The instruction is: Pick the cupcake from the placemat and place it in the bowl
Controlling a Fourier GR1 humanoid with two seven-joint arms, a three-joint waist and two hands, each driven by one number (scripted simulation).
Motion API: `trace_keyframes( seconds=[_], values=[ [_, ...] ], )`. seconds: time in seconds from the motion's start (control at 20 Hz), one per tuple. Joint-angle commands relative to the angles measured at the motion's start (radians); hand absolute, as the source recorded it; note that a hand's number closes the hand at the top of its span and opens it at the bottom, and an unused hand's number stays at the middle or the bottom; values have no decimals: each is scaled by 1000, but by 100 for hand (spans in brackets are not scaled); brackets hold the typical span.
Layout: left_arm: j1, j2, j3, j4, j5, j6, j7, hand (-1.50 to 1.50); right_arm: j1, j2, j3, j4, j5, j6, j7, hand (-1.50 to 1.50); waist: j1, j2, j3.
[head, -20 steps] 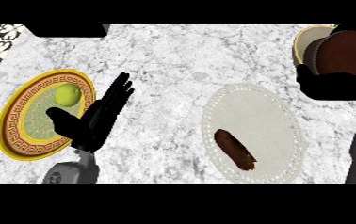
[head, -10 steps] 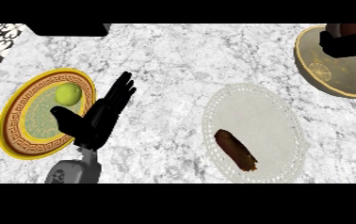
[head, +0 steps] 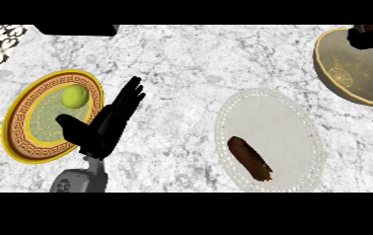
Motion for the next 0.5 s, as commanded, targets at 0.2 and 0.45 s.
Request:
trace_keyframes(
  seconds=[0.2,0.45],
  values=[
    [-36,-8,-9,-15,2,0,28,0,-112,-70,-50,458,47,-77,-14,150,28,12,1],
    [0,-10,-21,9,-8,-7,-18,0,-162,-99,-131,633,-12,-172,-92,-150,33,14,2]
  ],
)
